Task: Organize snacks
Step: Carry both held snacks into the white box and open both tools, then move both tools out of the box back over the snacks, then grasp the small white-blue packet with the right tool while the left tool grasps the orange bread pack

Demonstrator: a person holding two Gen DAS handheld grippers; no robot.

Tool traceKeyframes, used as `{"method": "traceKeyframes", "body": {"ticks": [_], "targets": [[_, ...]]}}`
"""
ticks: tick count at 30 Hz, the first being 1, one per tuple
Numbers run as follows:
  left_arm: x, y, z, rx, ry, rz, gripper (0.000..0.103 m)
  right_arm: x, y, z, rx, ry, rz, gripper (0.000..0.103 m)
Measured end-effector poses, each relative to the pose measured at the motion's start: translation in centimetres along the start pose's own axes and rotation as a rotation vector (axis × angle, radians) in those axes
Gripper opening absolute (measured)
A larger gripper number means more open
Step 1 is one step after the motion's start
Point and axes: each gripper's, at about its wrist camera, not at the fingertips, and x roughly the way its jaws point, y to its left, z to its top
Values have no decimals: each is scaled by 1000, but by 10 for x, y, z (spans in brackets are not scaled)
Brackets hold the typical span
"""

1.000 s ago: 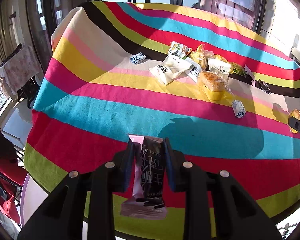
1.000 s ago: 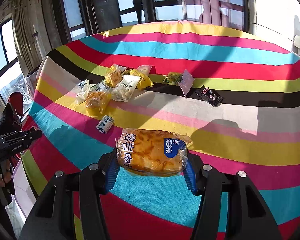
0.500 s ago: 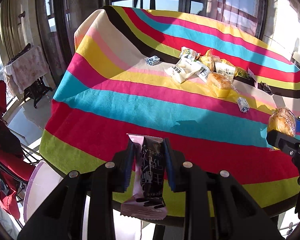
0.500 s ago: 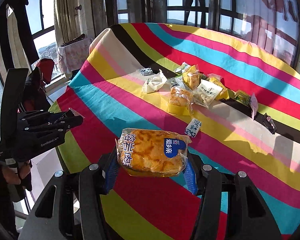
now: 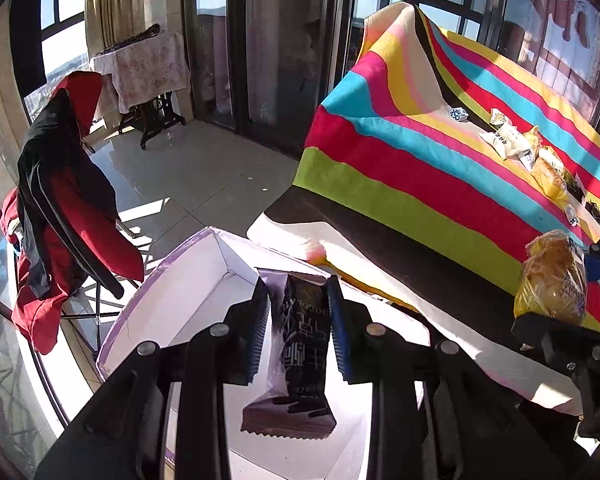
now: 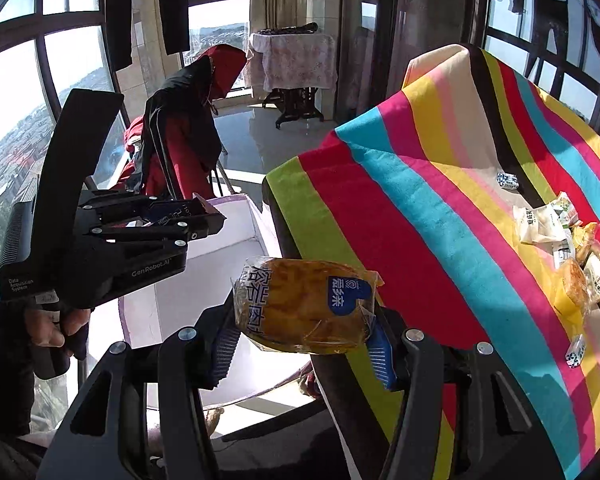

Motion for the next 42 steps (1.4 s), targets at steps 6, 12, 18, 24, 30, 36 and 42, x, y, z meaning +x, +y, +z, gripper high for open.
{"method": "traceKeyframes", "body": {"ticks": [6,12,18,24,30,36,42], "targets": [[4,55,-26,-127,46,169,97,42,49,5,-162,65,115,87],[-14,60,-9,-169,-58,212,100,42,54,12,-312,-23,60,86],[-31,29,30,-239,-198,103,101,34,17,1,-175,-85,-139,86],[-27,-37,66,-156,-230,-32,101,-61,-44,-60,34,-251,-345,88],[15,-158,93,42,-120,-249,101,-147,-158,-114,201,-174,-404,88],[64,-270,119,170,-42,-415,101,-139,-247,-143,229,-81,-299,88],[100,-274,116,39,7,-448,101,-97,-281,-124,190,-38,-139,80]]}}
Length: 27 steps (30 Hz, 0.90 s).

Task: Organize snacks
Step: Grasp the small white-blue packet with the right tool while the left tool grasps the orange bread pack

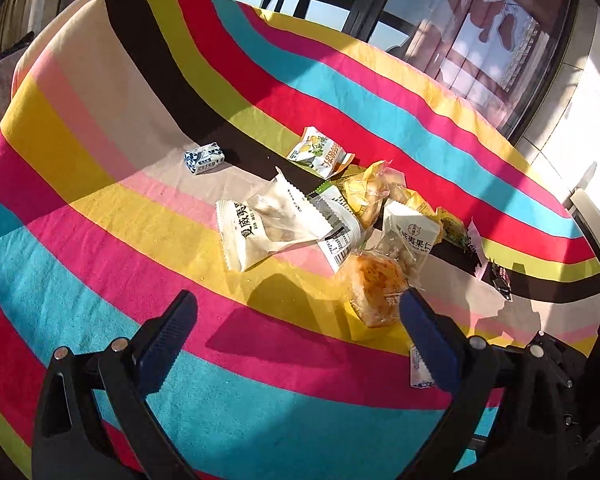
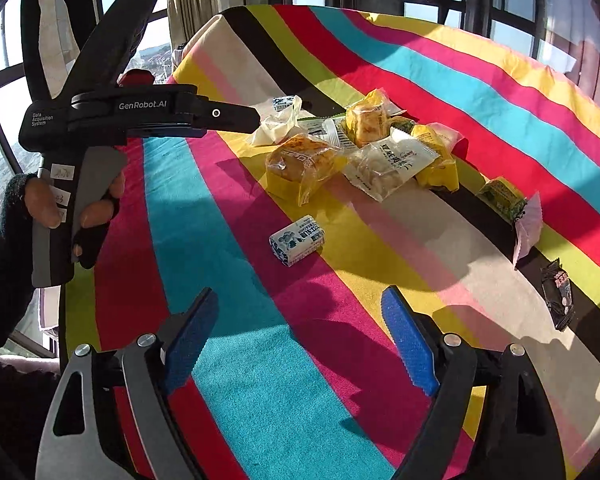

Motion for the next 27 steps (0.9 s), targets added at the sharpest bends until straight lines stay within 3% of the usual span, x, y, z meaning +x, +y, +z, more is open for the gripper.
{"method": "traceKeyframes", "body": {"ticks": [1,4,6,10,11,12,15,19,25,27], "targets": [[6,9,-5,-48,24,-10,100,7,-1,7,-24,8,4,80],[-10,14,-7,-67,-57,-62,101,29,-4,22,-81,51,49,78],[-10,12,-7,-51,-47,-79,101,43,-3,28,-122,102,93,64],[-3,8,-7,-23,4,-116,101,46,0,30,-199,107,134,56],[-2,9,-7,-27,5,-113,101,44,0,30,-196,100,134,46],[-2,9,-7,-32,5,-109,101,42,1,29,-195,97,124,35],[-1,11,-7,-40,-1,-101,101,31,4,16,-180,84,70,35],[1,4,-7,-4,8,-69,101,5,11,-10,-135,67,-98,35],[12,-57,-12,286,50,37,101,-31,22,-49,-30,57,-222,35],[22,-72,-11,317,89,39,101,-32,16,-53,18,58,-231,35]]}}
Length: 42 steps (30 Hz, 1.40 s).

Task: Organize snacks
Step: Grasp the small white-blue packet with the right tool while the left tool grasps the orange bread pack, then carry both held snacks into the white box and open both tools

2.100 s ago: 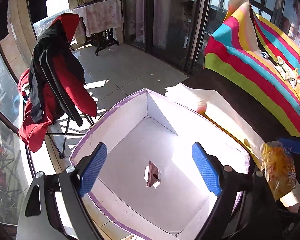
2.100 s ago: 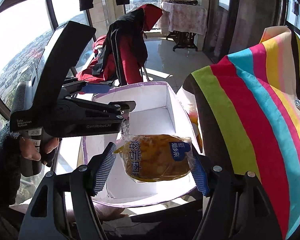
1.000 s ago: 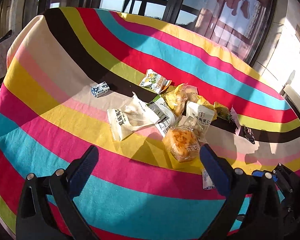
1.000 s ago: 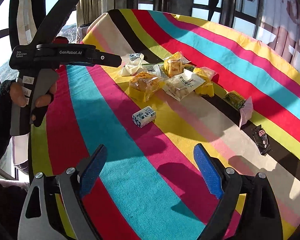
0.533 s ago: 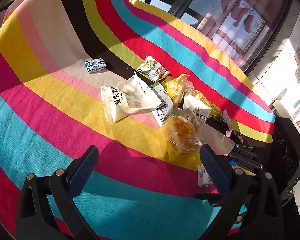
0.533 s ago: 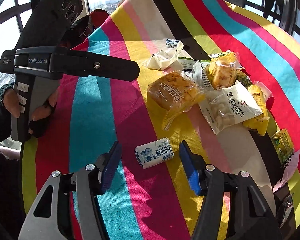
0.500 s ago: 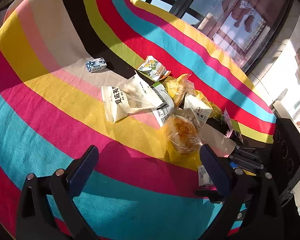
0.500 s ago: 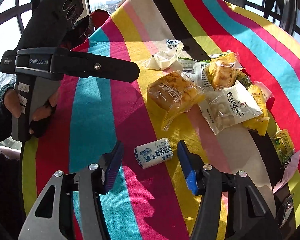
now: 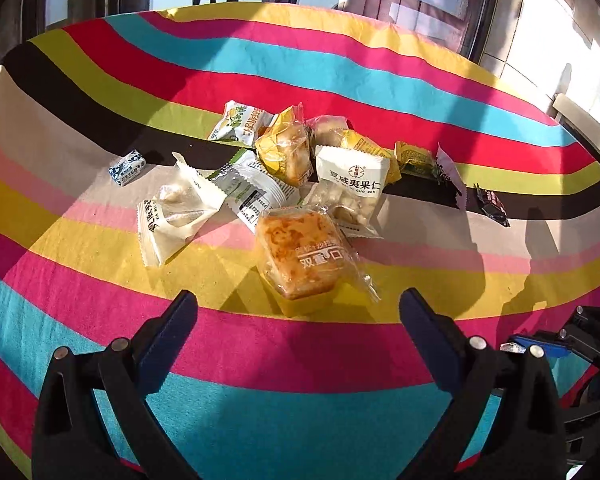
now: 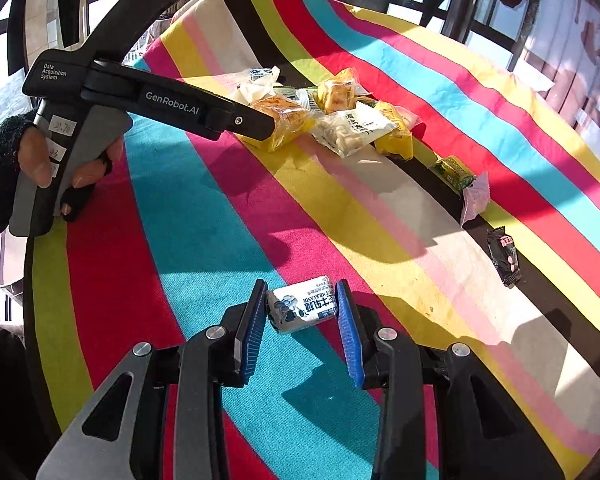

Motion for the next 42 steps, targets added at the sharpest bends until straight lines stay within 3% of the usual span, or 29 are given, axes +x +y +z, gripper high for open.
{"method": "traceKeyframes", "body": {"ticks": [6,8,11,12,20,26,35,42], "targets": [[31,-4,25,-75,73,82,101,6,-18,3,113,-7,-17,35],[38,0,23,-100,88,72,101,2,-22,1,140,-27,-11,35],[34,-5,13,-47,45,126,75,-1,-30,-2,188,-49,-10,35],[30,-6,11,-33,29,115,50,-2,-31,-2,197,-55,-15,35],[-12,11,-21,-100,-41,18,48,-9,-39,-3,260,-90,-78,35],[-54,23,-51,-124,-104,-24,48,-12,-41,-4,332,-87,-70,35],[-92,47,-81,-131,-153,-34,48,-26,-2,-4,405,-128,-25,35],[-114,64,-113,-122,-177,-26,48,-25,35,8,339,-116,1,35]]}}
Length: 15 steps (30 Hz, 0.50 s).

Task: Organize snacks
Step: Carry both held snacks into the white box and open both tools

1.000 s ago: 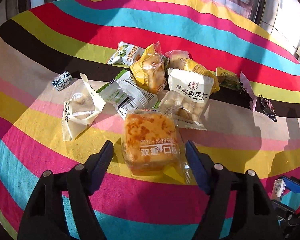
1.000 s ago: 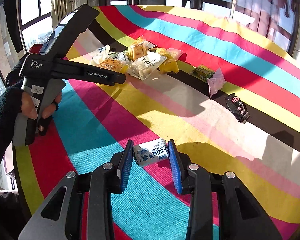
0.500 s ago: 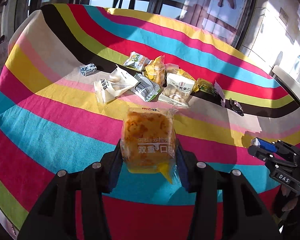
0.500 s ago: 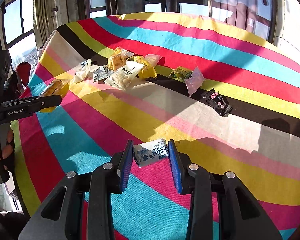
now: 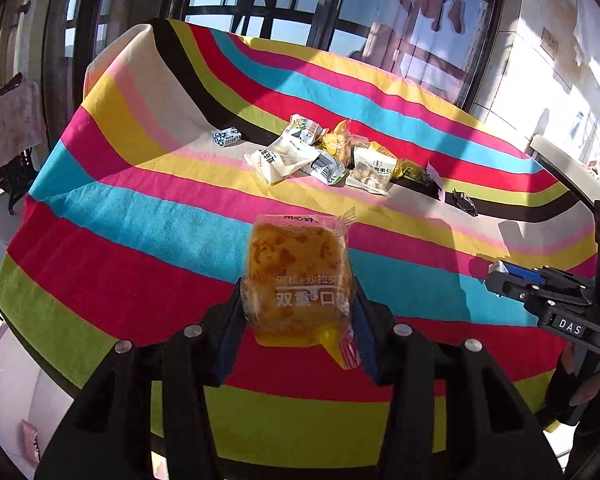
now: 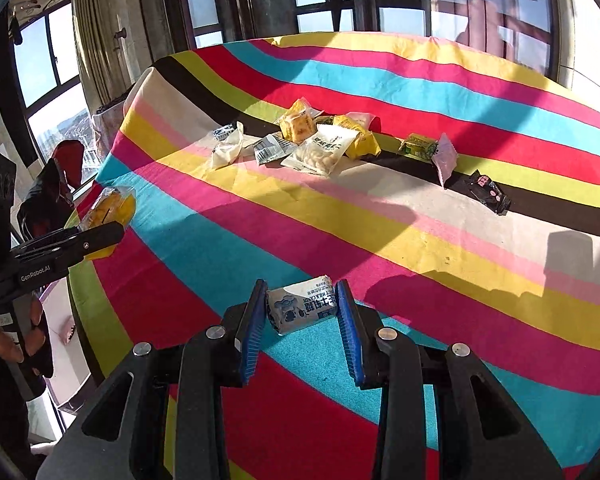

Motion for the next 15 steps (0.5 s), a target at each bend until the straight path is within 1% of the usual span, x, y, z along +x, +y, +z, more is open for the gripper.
{"method": "traceKeyframes", "body": {"ticks": [4,9,15], "targets": [[-16,21,-13,-30,-6,8,48,6,24,0,-44,17,6,35],[-39,51,-22,-71,-41,39,48,13,50,2,-103,37,11,35],[-55,80,-31,-123,-66,66,48,22,76,4,-148,64,33,35]]}}
